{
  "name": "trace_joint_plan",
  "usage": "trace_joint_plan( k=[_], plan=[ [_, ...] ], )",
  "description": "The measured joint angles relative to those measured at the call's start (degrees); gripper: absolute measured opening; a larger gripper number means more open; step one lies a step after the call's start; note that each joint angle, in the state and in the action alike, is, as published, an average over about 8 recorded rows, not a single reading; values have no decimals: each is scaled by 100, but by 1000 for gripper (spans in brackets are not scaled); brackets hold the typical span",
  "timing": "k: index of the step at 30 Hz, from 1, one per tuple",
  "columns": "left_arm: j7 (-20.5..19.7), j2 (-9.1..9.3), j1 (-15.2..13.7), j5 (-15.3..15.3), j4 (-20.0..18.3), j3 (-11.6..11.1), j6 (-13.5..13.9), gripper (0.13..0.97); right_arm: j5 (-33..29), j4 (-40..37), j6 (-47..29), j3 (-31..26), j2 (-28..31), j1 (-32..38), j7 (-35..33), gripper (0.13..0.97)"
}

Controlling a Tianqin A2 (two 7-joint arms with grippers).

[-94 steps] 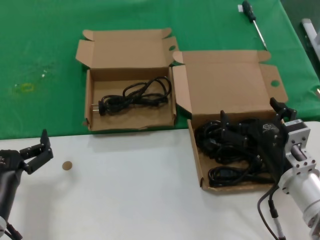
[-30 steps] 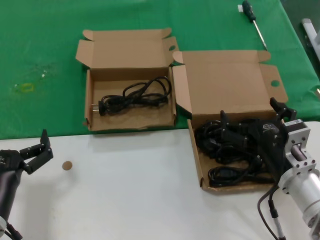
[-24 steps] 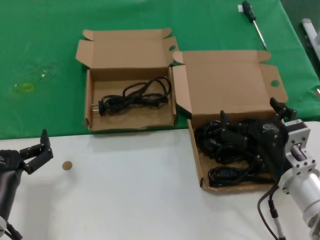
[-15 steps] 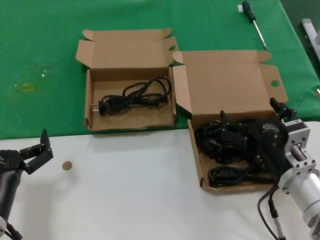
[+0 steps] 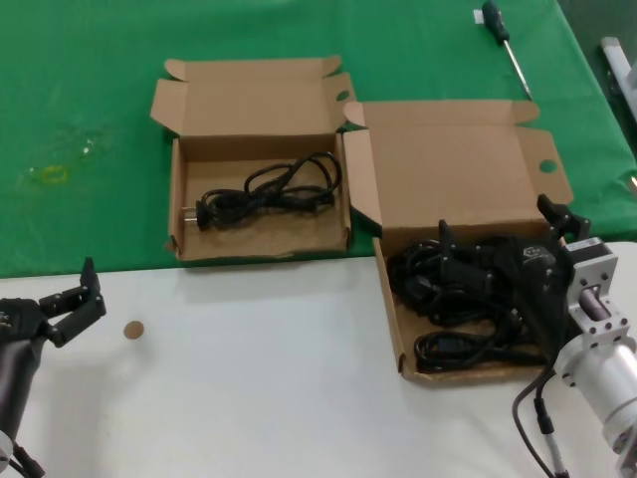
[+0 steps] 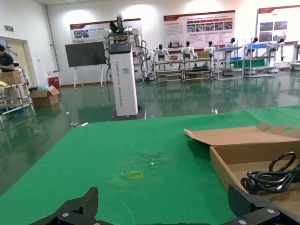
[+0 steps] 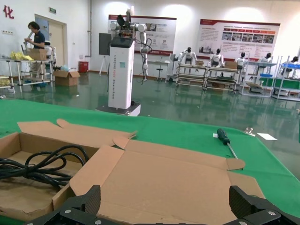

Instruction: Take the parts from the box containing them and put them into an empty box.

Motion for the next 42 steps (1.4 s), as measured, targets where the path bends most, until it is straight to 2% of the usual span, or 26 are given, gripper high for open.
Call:
trace_joint_plan(
  k=[42],
  plan=[
    [0,0,0,0,0,0,0,966,0,0,0,0,0,0,0,966]
  ],
)
